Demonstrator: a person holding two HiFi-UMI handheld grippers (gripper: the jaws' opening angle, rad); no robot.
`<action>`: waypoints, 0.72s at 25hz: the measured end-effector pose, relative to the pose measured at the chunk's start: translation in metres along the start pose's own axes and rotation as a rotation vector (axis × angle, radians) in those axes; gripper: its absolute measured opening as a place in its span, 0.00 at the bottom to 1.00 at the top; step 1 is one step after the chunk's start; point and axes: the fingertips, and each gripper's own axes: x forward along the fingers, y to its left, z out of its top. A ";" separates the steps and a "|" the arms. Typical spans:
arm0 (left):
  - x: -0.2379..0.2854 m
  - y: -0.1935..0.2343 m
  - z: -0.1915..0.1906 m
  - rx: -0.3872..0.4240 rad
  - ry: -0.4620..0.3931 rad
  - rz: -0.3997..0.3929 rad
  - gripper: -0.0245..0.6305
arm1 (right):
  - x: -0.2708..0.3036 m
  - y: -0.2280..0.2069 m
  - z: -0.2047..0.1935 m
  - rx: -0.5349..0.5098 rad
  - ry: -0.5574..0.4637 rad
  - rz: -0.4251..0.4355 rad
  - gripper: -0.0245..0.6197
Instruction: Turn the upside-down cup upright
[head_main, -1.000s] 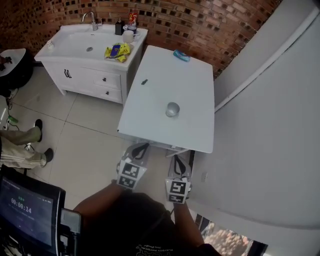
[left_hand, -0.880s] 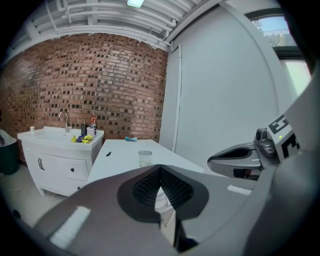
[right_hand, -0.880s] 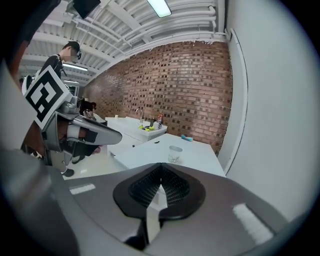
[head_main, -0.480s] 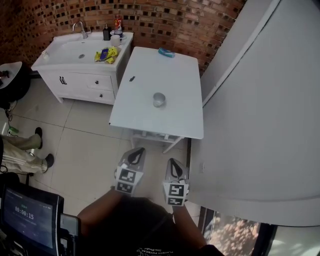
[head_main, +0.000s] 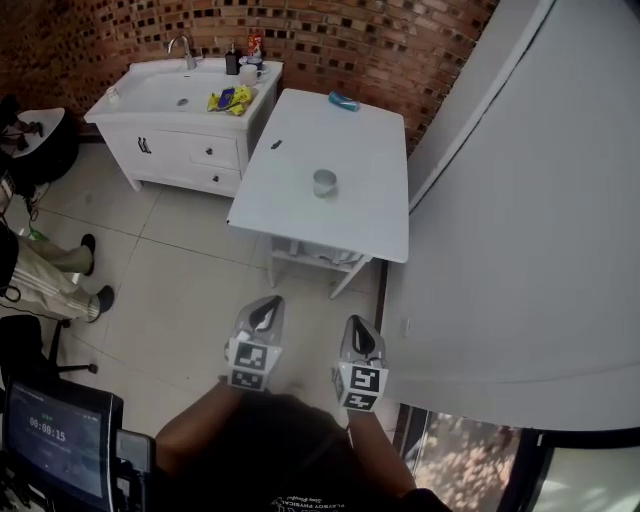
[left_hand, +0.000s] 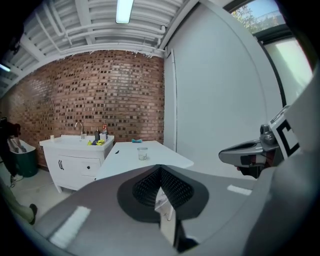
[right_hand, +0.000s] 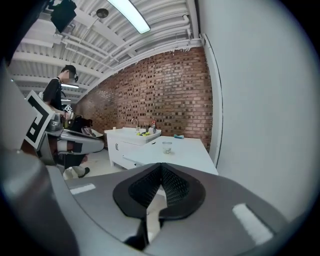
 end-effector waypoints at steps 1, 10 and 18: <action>-0.005 0.000 -0.002 0.000 -0.001 0.007 0.03 | -0.003 0.002 0.000 0.003 -0.004 0.009 0.06; -0.035 -0.012 -0.002 -0.027 -0.035 0.054 0.03 | -0.025 0.004 -0.011 0.010 -0.035 0.029 0.06; -0.048 -0.018 -0.007 -0.044 -0.043 0.047 0.03 | -0.032 0.007 -0.003 -0.012 -0.071 0.021 0.06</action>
